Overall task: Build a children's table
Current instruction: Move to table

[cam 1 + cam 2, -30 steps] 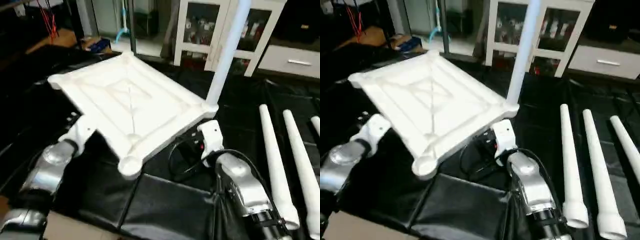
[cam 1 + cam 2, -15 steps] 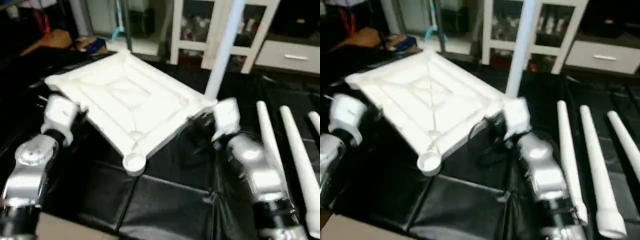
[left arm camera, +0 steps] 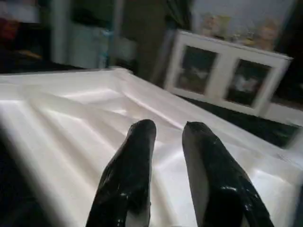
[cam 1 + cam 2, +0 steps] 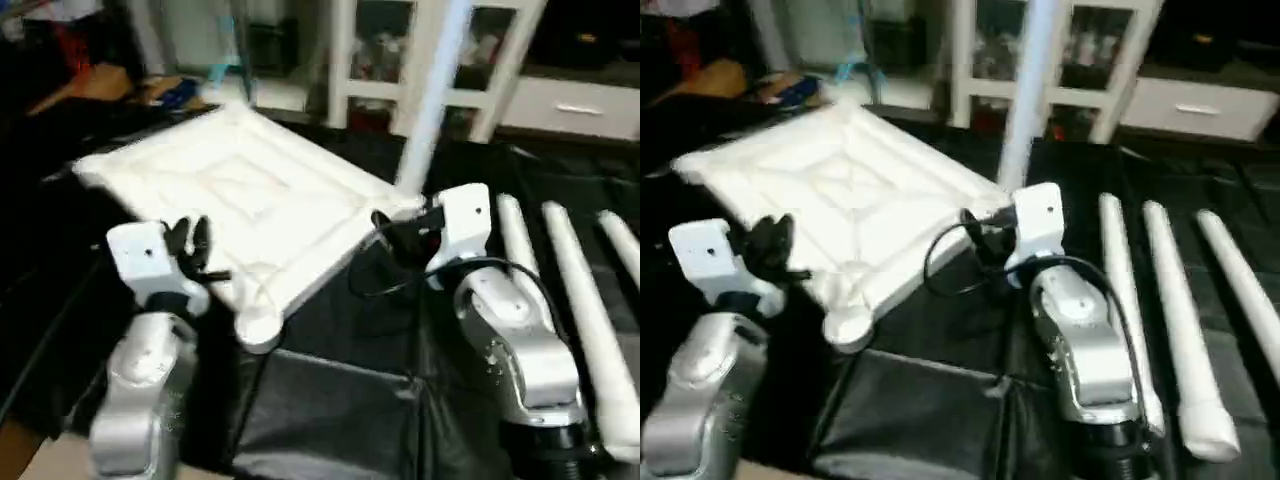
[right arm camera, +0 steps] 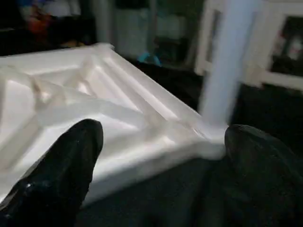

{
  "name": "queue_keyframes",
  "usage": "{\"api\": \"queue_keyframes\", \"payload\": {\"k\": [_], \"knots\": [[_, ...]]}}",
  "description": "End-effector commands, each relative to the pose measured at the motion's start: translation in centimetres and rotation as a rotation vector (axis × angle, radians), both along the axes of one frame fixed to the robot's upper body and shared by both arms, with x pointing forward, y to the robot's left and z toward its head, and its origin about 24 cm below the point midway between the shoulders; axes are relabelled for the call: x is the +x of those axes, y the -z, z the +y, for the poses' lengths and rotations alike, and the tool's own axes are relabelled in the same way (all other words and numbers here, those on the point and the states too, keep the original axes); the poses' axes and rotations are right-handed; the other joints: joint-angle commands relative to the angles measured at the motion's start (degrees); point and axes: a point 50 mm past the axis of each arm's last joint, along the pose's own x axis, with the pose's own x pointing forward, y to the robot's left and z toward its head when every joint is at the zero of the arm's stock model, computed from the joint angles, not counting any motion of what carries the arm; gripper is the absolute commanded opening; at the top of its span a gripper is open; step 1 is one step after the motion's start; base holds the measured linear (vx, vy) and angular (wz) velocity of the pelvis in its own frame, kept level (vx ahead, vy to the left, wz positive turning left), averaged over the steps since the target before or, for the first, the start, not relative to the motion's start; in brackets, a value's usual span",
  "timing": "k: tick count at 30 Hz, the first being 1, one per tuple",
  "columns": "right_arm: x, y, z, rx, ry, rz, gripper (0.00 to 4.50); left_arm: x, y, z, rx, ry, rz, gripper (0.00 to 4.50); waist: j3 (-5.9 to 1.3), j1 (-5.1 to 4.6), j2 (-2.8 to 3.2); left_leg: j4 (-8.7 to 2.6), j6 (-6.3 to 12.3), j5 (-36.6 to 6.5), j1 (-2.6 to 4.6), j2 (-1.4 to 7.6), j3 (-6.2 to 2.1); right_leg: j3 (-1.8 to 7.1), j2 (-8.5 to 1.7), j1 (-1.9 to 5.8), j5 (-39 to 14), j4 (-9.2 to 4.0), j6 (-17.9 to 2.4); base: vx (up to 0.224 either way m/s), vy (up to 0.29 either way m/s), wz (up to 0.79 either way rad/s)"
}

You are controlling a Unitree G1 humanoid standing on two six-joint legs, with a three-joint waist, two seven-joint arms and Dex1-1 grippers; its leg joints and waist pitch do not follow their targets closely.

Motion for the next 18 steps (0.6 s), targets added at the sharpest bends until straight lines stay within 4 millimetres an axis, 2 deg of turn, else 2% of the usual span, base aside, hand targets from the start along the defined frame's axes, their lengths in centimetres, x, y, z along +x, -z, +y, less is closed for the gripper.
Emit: {"api": "queue_keyframes", "payload": {"k": [1,2,3,4,5,6,7,8,9,10,11,12,13,14,15,16,17,18], "knots": [[-0.4,-0.3,0.5,0.015,-0.01,0.006,4.46,-0.1,-0.4,-0.5,0.064,0.005,0.04,1.24,-2.96,-0.44,-1.33,-5.28,-2.35,-19.0,-0.19,-0.52,-2.72,-1.68,-1.76,2.84,-21.3,-3.67,1.8,0.015,0.045,-0.54],[-0.4,-0.4,0.6,0.012,-0.013,0.005,4.46,-0.2,-0.5,-0.6,0.075,0.011,0.041,1.24,-3.55,-0.87,-0.48,-5.58,-1.51,-18.0,-0.07,0.01,-3.04,-0.94,-3.23,2.78,-21.0,-3.89,0.4,0.018,0.039,-0.25],[-0.3,-0.5,0.6,0.01,-0.013,0.005,4.46,-0.3,-0.5,-0.5,0.095,0.014,0.04,1.24,-3.45,-1.87,-0.75,-5.61,-0.94,-17.1,-0.47,-0.18,-3.4,-1.15,-3.72,3.25,-20.3,-3.88,-1.0,0.018,0.039,-0.25],[-0.2,-0.5,0.6,0.005,-0.009,0.008,4.46,-0.3,-0.5,-0.4,0.138,0.013,0.035,1.24,-3.33,-2.09,-0.83,-5.66,-0.74,-17.2,-0.51,-0.22,-3.48,-1.2,-3.93,3.26,-21.0,-4.06,-1.5,0.0,0.0,0.0],[0.0,-0.4,0.5,-0.008,-0.006,0.012,4.46,-0.3,-0.4,-0.4,0.165,0.014,0.034,1.24,-3.19,-2.7,-1.14,-5.24,-0.11,-18.1,0.01,-0.32,-3.32,-1.04,-4.09,2.81,-24.7,-4.69,-1.9,0.0,0.0,0.0],[0.1,-0.3,0.4,-0.023,-0.007,0.018,4.46,-0.3,-0.4,-0.4,0.178,0.012,0.031,1.24,-3.23,-2.78,-1.32,-5.24,-0.05,-17.6,0.02,-0.29,-3.37,-1.01,-4.13,2.89,-24.9,-4.62,-2.1,0.0,0.0,0.0],[0.2,-0.1,0.4,-0.041,-0.009,0.031,4.46,-0.3,-0.3,-0.5,0.183,0.007,0.031,1.24,-3.64,-3.18,-0.08,-2.42,-2.55,-16.6,2.57,-0.35,-0.83,0.77,-1.11,-0.6,-27.7,-7.07,0.5,0.0,0.0,0.0],[0.2,0.1,0.3,-0.056,-0.011,0.044,4.46,-0.3,-0.3,-0.6,0.188,0.004,0.034,1.24,-3.54,-3.04,-0.48,-1.83,-4.01,-18.9,3.85,-0.81,-0.69,0.03,0.01,-1.57,-29.6,-6.79,1.5,-0.065,-0.048,-0.19],[0.2,0.3,0.3,-0.072,-0.015,0.055,4.46,-0.3,-0.3,-0.8,0.2,0.004,0.033,1.24,-3.25,-3.05,-0.84,-1.25,-3.67,-20.8,3.88,-1.29,-0.32,-0.46,2.04,-2.24,-31.8,-7.56,3.7,-0.065,-0.048,-0.19],[0.2,0.3,0.3,-0.072,-0.015,0.055,4.46,-0.3,-0.3,-0.8,0.2,0.004,0.033,1.24,-3.35,-3.07,-0.47,-1.63,-3.04,-20.7,4.44,-0.96,-0.62,-1.22,2.96,-2.57,-30.8,-7.61,4.1,-0.042,-0.038,-0.42],[0.3,0.4,0.4,-0.093,-0.037,0.065,4.46,-0.4,-0.3,-1.2,0.203,0.003,0.036,1.24,-3.35,-3.24,1.12,-3.8,-0.1,-16.9,5.62,3.13,-1.91,-4.13,3.28,-3.32,-22.7,-5.98,2.3,-0.005,0.008,-0.42],[0.3,0.4,0.4,-0.096,-0.041,0.065,4.46,-0.4,-0.3,-1.3,0.201,0.002,0.037,1.24,-3.44,-3.0,1.69,-5.52,1.1,-14.1,5.62,6.39,-2.55,-4.97,1.85,-2.94,-18.7,-4.02,0.2,-0.005,0.008,-0.42],[0.3,0.4,0.4,-0.096,-0.043,0.066,4.46,-0.4,-0.3,-1.3,0.201,0.002,0.038,1.24,-3.58,-2.71,2.07,-7.7,2.36,-10.2,4.97,10.27,-3.56,-5.64,0.01,-2.0,-13.7,-0.29,-1.5,-0.009,-0.018,-0.47],[0.5,0.3,0.6,-0.099,-0.048,0.069,4.46,-0.4,-0.2,-1.5,0.203,-0.002,0.054,1.24,-3.32,-2.13,0.88,-9.07,10.68,-0.1,3.85,13.2,-6.26,-6.29,-4.12,-0.62,-6.0,5.83,-5.0,-0.005,-0.078,-0.31],[0.5,0.3,0.6,-0.1,-0.048,0.071,4.46,-0.5,-0.1,-1.5,0.205,-0.006,0.064,1.24,-2.84,-2.48,0.85,-8.64,12.88,-0.1,3.49,12.42,-5.45,-6.0,-4.62,-0.62,-5.2,5.47,-7.3,-0.005,-0.078,-0.31],[0.5,0.3,0.6,-0.099,-0.048,0.072,4.46,-0.5,-0.1,-1.6,0.209,-0.005,0.065,1.24,-3.11,-2.88,0.15,-8.18,14.28,-1.9,3.45,11.44,-4.67,-5.75,-4.99,-0.27,-3.9,5.02,-10.2,0.018,-0.145,-0.07],[0.5,0.2,0.6,-0.098,-0.049,0.074,4.46,-0.5,-0.1,-1.6,0.218,-0.003,0.065,1.24,-4.06,-3.81,-1.47,-4.05,16.55,-4.7,1.66,4.37,-2.35,-5.56,-5.42,2.45,0.0,2.32,-19.4,-0.011,-0.168,-0.09],[0.5,0.2,0.6,-0.098,-0.049,0.074,4.46,-0.5,-0.1,-1.6,0.218,-0.003,0.065,1.24,-4.94,-2.28,-3.46,5.4,14.41,-14.0,-0.86,-5.42,0.12,-2.47,-6.14,4.82,-1.0,-4.04,-28.2,-0.011,-0.168,-0.09]]}}
